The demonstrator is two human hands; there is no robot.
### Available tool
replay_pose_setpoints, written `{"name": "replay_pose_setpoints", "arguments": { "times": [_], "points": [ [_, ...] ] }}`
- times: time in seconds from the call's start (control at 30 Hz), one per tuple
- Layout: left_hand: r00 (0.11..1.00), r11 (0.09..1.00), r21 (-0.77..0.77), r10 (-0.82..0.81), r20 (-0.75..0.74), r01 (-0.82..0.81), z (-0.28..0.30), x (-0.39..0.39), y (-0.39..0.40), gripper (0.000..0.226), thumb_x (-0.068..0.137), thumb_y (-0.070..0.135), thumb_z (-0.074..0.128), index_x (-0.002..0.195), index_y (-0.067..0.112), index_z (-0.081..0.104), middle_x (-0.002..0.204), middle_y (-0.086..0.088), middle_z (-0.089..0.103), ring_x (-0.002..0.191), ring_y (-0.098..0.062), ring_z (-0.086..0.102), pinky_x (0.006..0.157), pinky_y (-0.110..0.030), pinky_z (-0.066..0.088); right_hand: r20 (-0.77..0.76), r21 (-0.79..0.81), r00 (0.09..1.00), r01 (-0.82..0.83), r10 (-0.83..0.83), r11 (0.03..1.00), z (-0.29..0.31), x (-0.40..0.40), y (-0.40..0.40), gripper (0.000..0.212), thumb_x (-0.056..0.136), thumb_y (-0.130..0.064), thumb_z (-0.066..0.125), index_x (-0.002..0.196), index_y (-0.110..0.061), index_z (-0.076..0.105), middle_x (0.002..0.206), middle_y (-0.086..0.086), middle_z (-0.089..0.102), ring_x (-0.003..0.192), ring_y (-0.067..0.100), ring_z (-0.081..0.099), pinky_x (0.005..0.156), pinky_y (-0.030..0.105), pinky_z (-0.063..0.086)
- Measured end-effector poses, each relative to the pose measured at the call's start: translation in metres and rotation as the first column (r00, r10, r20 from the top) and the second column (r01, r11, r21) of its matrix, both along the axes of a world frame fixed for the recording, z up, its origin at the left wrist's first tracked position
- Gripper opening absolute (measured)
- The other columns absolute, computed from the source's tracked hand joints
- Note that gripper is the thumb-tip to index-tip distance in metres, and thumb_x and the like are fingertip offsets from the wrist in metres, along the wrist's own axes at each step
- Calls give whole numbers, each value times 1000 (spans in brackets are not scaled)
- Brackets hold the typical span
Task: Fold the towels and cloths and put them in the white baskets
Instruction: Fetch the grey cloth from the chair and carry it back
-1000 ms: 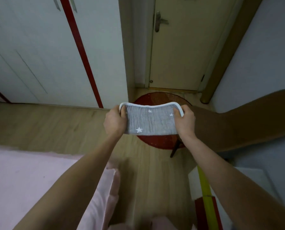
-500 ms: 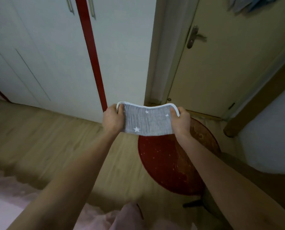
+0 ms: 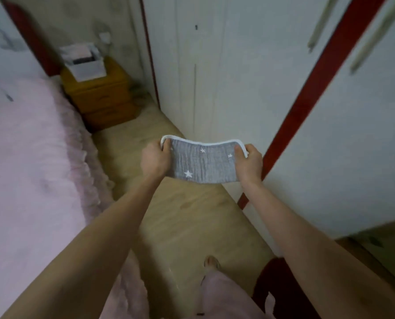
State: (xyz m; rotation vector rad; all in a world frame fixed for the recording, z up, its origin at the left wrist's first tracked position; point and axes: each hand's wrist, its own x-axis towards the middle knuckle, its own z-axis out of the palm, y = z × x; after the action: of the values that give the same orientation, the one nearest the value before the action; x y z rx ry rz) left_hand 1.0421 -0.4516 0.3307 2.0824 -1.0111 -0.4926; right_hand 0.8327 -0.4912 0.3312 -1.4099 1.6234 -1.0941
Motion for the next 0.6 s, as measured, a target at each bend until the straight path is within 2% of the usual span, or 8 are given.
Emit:
{"name": "replay_pose_setpoints", "arguments": {
  "times": [0.07, 0.13, 0.23, 0.33, 0.43, 0.6],
  "points": [
    [995, 995, -21, 99, -29, -100, 4, 41, -24, 38, 98, 41, 42, 107, 11, 65, 99, -8, 66, 89, -25, 64, 79, -41, 56, 1, 12, 993, -119, 119, 993, 0, 44, -54, 20, 96, -19, 53, 79, -10, 54, 67, -6, 50, 71, 17, 50, 64, 28, 36],
    [983, 983, -36, 180, -35, -181, 13, 79, -41, 36, 99, 40, 42, 109, 14, 64, 100, -4, 65, 89, -20, 63, 76, -38, 56, -8, -4, 972, -235, 235, 972, 7, 92, -101, 20, 96, -18, 53, 78, -9, 54, 69, -1, 53, 73, 19, 51, 64, 29, 37],
    [949, 948, -59, 314, 0, -314, 18, 140, -65, 35, 99, 36, 42, 107, 12, 66, 97, -3, 64, 87, -16, 60, 61, -21, 43, -26, -10, 920, -391, 390, 920, 14, 169, -160, 18, 97, -19, 54, 81, -11, 56, 78, 5, 57, 76, 19, 53, 62, 28, 35],
    [900, 900, -37, 435, 35, -434, 14, 196, -82, 33, 100, 33, 42, 104, 11, 67, 94, -3, 63, 85, -17, 57, 65, -27, 41, -76, 24, 829, -553, 553, 833, 12, 240, -197, 17, 99, -26, 50, 87, -15, 55, 80, -2, 55, 75, 15, 52, 54, 26, 33],
    [862, 865, -41, 501, 77, -500, -1, 262, -109, 34, 99, 34, 43, 103, 13, 69, 98, -10, 69, 87, -26, 62, 74, -34, 48, -78, 46, 792, -604, 606, 796, 4, 314, -238, 19, 100, -27, 47, 100, -12, 59, 91, 0, 57, 83, 17, 56, 54, 19, 36],
    [833, 840, 13, 535, 141, -542, -17, 382, -175, 37, 100, 37, 40, 101, 11, 66, 97, -15, 68, 91, -34, 62, 71, -35, 43, -30, 69, 764, -642, 645, 764, -3, 434, -307, 21, 101, -28, 47, 106, -11, 59, 97, 2, 57, 88, 17, 57, 60, 22, 43]
  ]
}}
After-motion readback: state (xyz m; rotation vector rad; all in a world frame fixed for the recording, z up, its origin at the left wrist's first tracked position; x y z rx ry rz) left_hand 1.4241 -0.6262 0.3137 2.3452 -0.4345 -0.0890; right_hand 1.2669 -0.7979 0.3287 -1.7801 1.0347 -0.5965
